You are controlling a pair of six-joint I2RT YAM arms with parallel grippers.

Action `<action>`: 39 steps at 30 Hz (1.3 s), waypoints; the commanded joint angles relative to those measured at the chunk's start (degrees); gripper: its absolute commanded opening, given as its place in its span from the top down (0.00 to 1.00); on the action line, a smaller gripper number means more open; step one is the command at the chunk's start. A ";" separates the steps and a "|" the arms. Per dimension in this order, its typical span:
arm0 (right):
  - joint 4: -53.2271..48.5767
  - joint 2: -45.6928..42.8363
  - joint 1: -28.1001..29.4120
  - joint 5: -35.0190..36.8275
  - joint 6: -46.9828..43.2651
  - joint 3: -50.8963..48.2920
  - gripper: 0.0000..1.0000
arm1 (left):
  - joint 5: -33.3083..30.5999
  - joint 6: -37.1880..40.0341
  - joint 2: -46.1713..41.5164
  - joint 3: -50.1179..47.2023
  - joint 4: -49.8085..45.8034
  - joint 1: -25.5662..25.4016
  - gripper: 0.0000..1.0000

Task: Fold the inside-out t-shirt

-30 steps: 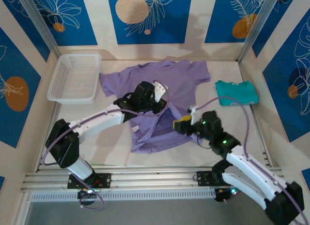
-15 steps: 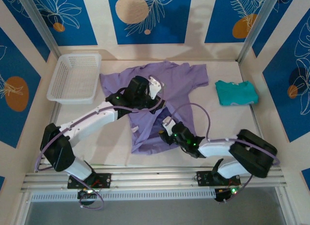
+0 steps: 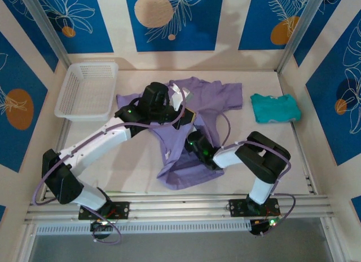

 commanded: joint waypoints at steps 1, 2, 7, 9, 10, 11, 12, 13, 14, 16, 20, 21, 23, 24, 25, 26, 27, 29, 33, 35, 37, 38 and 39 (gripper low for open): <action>-5.32 1.89 -1.28 2.47 2.99 4.60 0.50 | 6.45 -2.13 -1.18 4.93 3.55 0.27 1.00; -7.92 2.48 -1.86 2.35 4.55 6.21 0.49 | 7.02 -2.29 -0.89 6.32 3.51 0.23 1.00; -17.25 5.81 -3.71 1.15 8.72 13.86 0.43 | 9.75 -2.14 0.93 12.94 2.77 0.30 1.00; -22.23 7.26 -4.38 0.87 10.21 17.60 0.39 | 11.45 -2.20 1.71 15.26 2.48 0.25 1.00; -24.55 7.91 -4.79 0.71 11.07 19.24 0.38 | 11.94 -2.14 1.96 16.26 2.28 0.28 1.00; -26.65 8.61 -5.18 0.42 11.85 20.77 0.37 | 12.73 -2.15 2.12 17.11 2.09 0.29 1.00; -28.38 9.13 -5.83 -0.48 12.82 21.94 0.36 | 13.19 -2.12 2.29 17.86 2.03 0.30 1.00; -29.83 9.54 -6.37 -1.21 13.56 22.91 0.35 | 13.63 -2.13 2.30 18.37 1.85 0.26 1.00; -31.72 10.02 -7.02 -1.94 14.41 24.03 0.34 | 14.18 -2.12 2.30 19.00 1.80 0.30 1.00; -34.62 11.03 -7.99 -3.46 15.21 25.82 0.32 | 14.76 -1.70 2.07 20.17 1.57 0.28 1.00; -42.93 14.01 -9.91 -6.06 17.90 30.36 0.20 | 14.13 -0.48 2.02 23.96 0.07 0.30 1.00; -44.50 14.66 -10.30 -6.74 18.54 31.13 0.19 | 14.06 -0.15 1.95 24.93 -0.05 0.26 1.00; -46.07 15.72 -11.00 -8.25 19.67 31.78 0.17 | 13.79 -0.02 1.85 26.44 -0.05 0.35 1.00; -46.40 16.07 -11.32 -9.09 19.78 31.91 0.17 | 13.69 0.21 1.95 27.23 -0.26 0.46 1.00; -47.06 16.54 -11.58 -9.59 19.76 32.36 0.16 | 13.49 0.24 2.03 27.78 -0.31 0.43 1.00; -47.99 16.99 -11.80 -10.07 19.64 33.01 0.16 | 13.19 0.35 2.06 28.26 -0.38 0.55 1.00; -48.95 17.39 -11.96 -10.55 19.30 33.67 0.17 | 12.52 0.55 2.06 28.54 -0.39 0.57 1.00; -50.37 17.94 -12.36 -11.51 18.98 34.51 0.20 | 9.79 0.71 1.78 28.24 -0.61 0.97 1.00; -50.68 17.35 -13.81 -15.57 18.28 34.13 0.55 | 0.52 1.17 0.09 24.25 -0.45 2.29 1.00; -49.29 15.29 -13.98 -17.39 15.95 32.99 0.78 | -5.59 1.06 -1.29 21.01 0.34 3.34 1.00; -46.31 11.27 -13.87 -18.95 14.44 30.29 0.98 | -12.15 0.75 -2.61 17.64 0.47 5.04 1.00; -44.48 8.58 -14.02 -20.26 14.01 28.46 1.00 | -14.74 -0.27 -3.30 15.45 0.85 6.61 1.00; -42.63 5.48 -14.08 -21.84 13.87 26.67 1.00 | -16.86 -1.44 -4.06 13.07 1.45 8.44 1.00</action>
